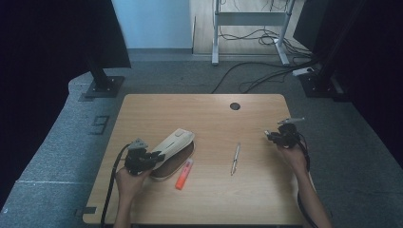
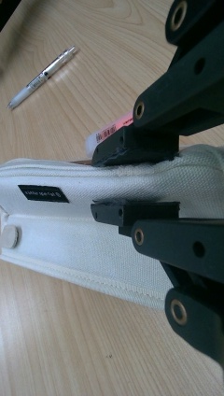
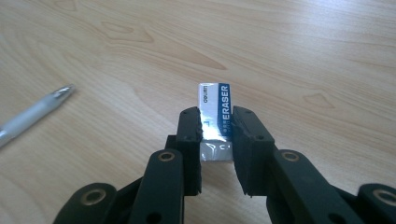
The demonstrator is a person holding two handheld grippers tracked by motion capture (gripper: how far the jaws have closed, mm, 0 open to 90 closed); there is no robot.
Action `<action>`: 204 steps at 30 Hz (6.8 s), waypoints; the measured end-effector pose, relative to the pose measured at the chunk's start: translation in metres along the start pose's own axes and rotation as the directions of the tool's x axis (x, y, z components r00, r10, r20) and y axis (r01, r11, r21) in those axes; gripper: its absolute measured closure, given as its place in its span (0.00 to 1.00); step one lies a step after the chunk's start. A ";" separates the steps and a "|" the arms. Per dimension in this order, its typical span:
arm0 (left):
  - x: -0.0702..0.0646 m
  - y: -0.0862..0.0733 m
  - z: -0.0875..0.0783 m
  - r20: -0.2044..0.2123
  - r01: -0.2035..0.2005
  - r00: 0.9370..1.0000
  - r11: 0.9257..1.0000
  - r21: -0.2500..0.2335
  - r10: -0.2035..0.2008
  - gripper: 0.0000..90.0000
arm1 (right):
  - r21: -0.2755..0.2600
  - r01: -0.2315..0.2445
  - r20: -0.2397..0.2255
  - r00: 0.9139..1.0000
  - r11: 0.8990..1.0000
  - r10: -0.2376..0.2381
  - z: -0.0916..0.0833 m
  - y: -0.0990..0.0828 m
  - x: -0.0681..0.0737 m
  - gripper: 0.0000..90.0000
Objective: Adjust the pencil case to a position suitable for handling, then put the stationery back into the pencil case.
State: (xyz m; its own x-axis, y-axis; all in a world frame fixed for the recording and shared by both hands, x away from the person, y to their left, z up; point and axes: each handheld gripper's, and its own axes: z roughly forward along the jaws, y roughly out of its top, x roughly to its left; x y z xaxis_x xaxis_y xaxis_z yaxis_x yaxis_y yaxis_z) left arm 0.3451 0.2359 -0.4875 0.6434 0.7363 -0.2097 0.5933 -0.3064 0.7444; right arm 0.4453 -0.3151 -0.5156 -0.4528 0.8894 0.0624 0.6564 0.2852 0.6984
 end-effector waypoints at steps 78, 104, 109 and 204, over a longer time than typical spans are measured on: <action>-0.001 0.000 0.000 -0.008 -0.014 1.000 1.000 0.000 0.014 0.81 | -0.035 0.244 -0.294 0.924 0.969 -0.243 0.012 0.029 0.151 0.80; -0.001 0.000 0.000 0.001 -0.005 1.000 1.000 -0.007 0.005 0.81 | -0.043 0.302 -0.339 0.892 0.952 -0.299 0.048 0.049 0.200 0.80; -0.001 0.000 0.000 0.001 -0.005 1.000 1.000 -0.007 0.005 0.81 | -0.044 0.306 -0.348 0.888 0.951 -0.302 0.055 0.052 0.208 0.80; -0.002 -0.001 0.003 -0.002 -0.022 1.000 1.000 -0.009 0.022 0.79 | -0.038 0.373 -0.316 0.875 0.927 -0.366 0.082 0.067 0.235 0.34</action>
State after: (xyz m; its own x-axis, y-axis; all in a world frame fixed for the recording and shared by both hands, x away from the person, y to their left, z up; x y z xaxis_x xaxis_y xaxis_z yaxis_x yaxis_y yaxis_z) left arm 0.3447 0.2331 -0.4898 0.6555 0.7303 -0.1921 0.5744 -0.3171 0.7546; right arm 0.4319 -0.0581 -0.5125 -0.8273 0.5613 0.0246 0.4162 0.5828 0.6979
